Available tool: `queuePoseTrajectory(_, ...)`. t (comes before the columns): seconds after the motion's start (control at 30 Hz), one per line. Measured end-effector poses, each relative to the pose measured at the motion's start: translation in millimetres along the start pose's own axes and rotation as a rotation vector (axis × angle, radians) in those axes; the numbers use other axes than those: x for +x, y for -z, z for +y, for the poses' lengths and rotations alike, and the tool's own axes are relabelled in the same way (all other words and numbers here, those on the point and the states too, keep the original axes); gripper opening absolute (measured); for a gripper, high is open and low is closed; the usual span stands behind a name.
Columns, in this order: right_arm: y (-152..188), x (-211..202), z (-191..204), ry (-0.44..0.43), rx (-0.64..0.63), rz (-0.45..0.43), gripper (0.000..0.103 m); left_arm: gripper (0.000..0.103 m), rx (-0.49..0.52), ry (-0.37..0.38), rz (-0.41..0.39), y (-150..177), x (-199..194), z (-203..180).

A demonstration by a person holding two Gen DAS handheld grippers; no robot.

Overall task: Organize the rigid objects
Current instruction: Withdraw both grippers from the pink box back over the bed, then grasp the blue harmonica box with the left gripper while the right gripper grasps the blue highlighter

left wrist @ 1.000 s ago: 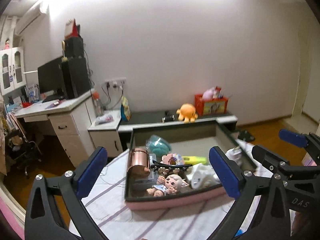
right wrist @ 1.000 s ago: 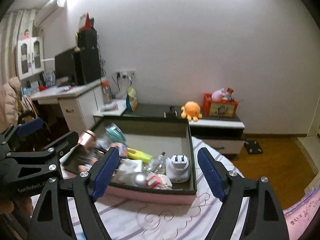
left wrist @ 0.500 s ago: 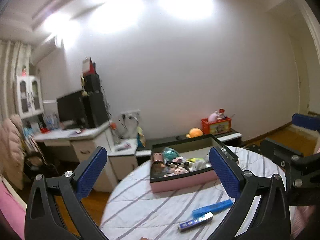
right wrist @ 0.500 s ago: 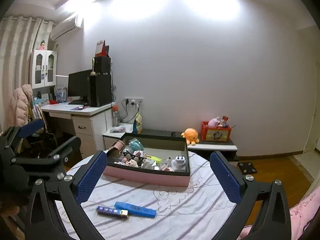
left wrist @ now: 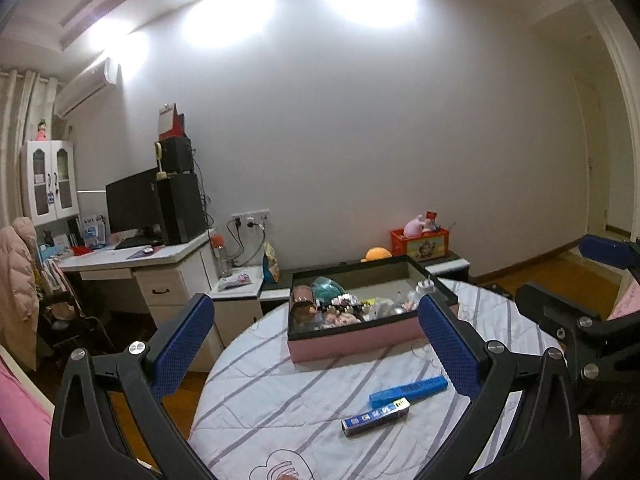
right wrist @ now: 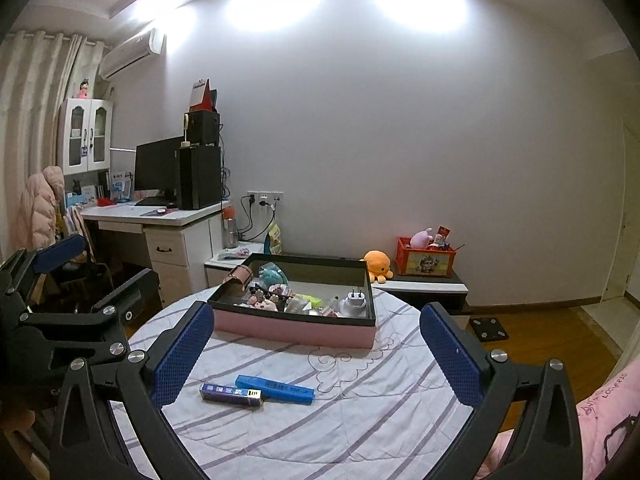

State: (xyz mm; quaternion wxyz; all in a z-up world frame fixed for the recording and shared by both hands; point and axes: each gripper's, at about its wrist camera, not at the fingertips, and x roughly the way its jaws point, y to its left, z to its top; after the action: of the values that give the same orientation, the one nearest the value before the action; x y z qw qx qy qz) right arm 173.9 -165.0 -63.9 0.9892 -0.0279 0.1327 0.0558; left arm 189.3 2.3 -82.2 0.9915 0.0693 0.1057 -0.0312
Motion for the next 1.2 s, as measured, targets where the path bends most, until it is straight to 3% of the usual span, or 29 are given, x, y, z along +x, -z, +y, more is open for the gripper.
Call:
queuePoseTrajectory(0.13,10,14,-3,0.007,-0.004,0.043,0.103,0.103,-0.002,0.092,0.08,18,18,2)
queuePoseTrajectory(0.37,50,61,-16,0.022,0.012,0.212,0.103,0.103,0.011,0.223,0.366,78,82,-1)
queuePoseTrajectory(0.5,72,84,-23,0.024,0.025,0.297,0.103,0.103,0.036,0.233,0.477,106,112,-14)
queuePoseTrajectory(0.73,97,117,-32,0.005,0.047,0.408,0.103,0.103,0.037,0.255,0.614,126,151,-23)
queuePoseTrajectory(0.87,104,129,-35,-0.004,0.053,0.442,0.103,0.102,0.072,0.294,0.625,120,160,-34)
queuePoseTrajectory(0.93,105,133,-36,-0.007,0.058,0.453,0.103,0.095,0.074,0.317,0.655,121,166,-39)
queuePoseTrajectory(1.0,106,135,-37,-0.003,0.062,0.459,0.103,0.078,0.06,0.323,0.655,120,167,-39)
queuePoseTrajectory(1.03,105,137,-38,-0.002,0.062,0.461,0.103,0.068,0.047,0.324,0.65,119,165,-36)
queuePoseTrajectory(1.1,105,137,-39,0.003,0.062,0.463,0.103,0.037,0.026,0.303,0.647,117,164,-32)
queuePoseTrajectory(1.2,104,140,-37,-0.001,0.053,0.466,0.103,0.027,0.009,0.295,0.645,118,161,-26)
